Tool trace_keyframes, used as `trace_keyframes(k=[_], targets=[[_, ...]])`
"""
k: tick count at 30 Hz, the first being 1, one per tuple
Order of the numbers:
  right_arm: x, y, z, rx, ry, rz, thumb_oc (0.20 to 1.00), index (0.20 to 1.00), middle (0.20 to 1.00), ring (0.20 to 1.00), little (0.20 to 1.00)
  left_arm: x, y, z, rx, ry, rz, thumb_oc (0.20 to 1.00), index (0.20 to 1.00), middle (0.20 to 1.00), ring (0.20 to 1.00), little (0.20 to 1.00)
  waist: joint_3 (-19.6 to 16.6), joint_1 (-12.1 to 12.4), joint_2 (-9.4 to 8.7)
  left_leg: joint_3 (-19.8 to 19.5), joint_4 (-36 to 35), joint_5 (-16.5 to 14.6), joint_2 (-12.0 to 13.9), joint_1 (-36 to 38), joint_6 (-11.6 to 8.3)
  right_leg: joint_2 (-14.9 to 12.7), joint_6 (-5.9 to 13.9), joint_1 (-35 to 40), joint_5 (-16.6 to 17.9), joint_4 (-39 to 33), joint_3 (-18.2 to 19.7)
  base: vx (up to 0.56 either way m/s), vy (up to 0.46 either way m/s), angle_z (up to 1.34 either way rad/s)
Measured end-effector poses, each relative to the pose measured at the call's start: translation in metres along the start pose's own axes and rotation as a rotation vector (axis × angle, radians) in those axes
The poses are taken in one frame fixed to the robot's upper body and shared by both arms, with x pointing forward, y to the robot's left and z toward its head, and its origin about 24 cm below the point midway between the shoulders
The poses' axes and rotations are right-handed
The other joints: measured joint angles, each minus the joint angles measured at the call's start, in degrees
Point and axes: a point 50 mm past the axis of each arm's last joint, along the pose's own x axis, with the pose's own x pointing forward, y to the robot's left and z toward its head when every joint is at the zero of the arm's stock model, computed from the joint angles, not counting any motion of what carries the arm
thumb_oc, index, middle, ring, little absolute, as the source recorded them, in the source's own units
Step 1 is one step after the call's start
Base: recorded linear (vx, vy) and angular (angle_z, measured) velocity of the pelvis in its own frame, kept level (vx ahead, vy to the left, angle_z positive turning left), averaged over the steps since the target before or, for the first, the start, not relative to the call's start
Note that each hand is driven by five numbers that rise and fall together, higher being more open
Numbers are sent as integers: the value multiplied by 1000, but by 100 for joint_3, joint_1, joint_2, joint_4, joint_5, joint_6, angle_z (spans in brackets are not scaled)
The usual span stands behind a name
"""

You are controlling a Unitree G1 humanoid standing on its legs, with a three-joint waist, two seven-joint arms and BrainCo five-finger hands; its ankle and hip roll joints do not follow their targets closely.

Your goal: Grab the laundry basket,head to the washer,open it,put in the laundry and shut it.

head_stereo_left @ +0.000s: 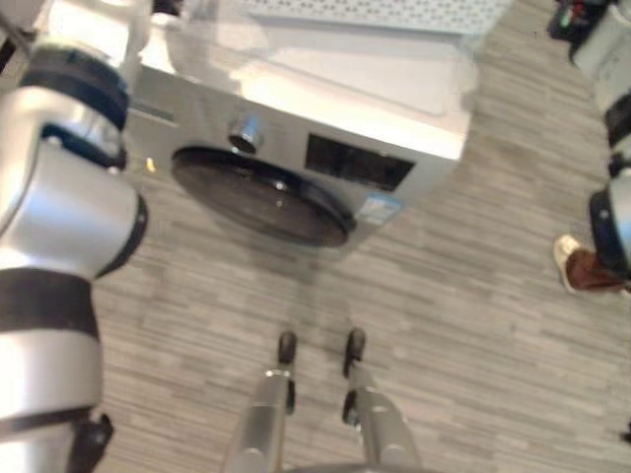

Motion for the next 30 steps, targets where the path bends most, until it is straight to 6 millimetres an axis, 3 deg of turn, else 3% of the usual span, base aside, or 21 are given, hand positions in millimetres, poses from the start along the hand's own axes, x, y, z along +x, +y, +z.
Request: trace_keyframes(k=[3, 7, 10, 16, 20, 21, 25, 26, 30], targets=[[0, -21, -3, 8, 11, -50, 1000, 1000, 1000, 1000, 1000, 0, 15, -4, 7, 12, 36, 1000, 1000, 1000, 1000, 1000, 1, 0, 1, 15, 0, 0, 0, 9, 0, 0, 1, 2, 1, 0, 12, 0, 0, 0], [-4, -64, -14, 28, 33, -148, 1000, 1000, 1000, 1000, 1000, -2, 40, -17, -8, 49, 103, 1000, 1000, 1000, 1000, 1000, 21, -3, 21, 24, -13, 1, 1, 104, 0, -1, 1, 95, 1, -7, 16, 0, 0, 0], [-6, -79, -24, 30, 54, -177, 1000, 1000, 1000, 1000, 1000, -4, 49, -25, -8, 76, 126, 1000, 1000, 1000, 1000, 1000, 26, -8, 28, 27, -75, 0, 3, 258, 0, -4, 0, 210, 1, -13, 32, 14, -25, -3], [-13, -104, -63, 83, 126, -221, 1000, 1000, 1000, 1000, 1000, -8, 56, -45, -22, 118, 147, 1000, 1000, 1000, 1000, 1000, 56, -54, 70, 83, -103, -12, 18, 524, 8, -2, 0, 438, -1, -18, 94, 19, -46, -4], [-21, -128, -71, 62, 131, -261, 1000, 1000, 1000, 1000, 1000, -12, 66, -59, -7, 146, 170, 1000, 1000, 1000, 1000, 1000, 123, -38, 152, 108, -114, -23, 29, 628, 11, 1, -2, 527, -6, -19, 112, 13, -57, -3], [-28, -146, -79, 27, 144, -295, 1000, 1000, 1000, 1000, 1000, -17, 74, -70, 18, 169, 187, 1000, 1000, 1000, 1000, 1000, 153, -49, 182, 122, -144, -22, 36, 712, 11, 8, -3, 583, -6, -21, 119, 23, -65, -4], [-44, -176, -105, -4, 208, -365, 1000, 1000, 1000, 1000, 1000, -27, 74, -102, 61, 231, 177, 1000, 1000, 1000, 1000, 1000, 210, -51, 193, 135, -290, -27, 43, 1020, 6, 14, -24, 820, -31, -32, 115, 15, -61, -4], [-56, -194, -117, -29, 228, -394, 1000, 1000, 1000, 1000, 1000, -31, 69, -113, 67, 234, 153, 1000, 1000, 1000, 1000, 1000, 247, -56, 196, 127, -308, -32, 45, 1122, 1, 15, -27, 918, -55, -34, 104, 25, -71, 3], [-79, -218, -147, -75, 310, -436, 1000, 1000, 1000, 1000, 1000, -47, 61, -147, 109, 294, 115, 1000, 1000, 1000, 1000, 1000, 267, -66, 196, 108, -410, -36, 49, 1357, -1, 22, -37, 1115, -69, -40, 76, 22, -62, 1]])
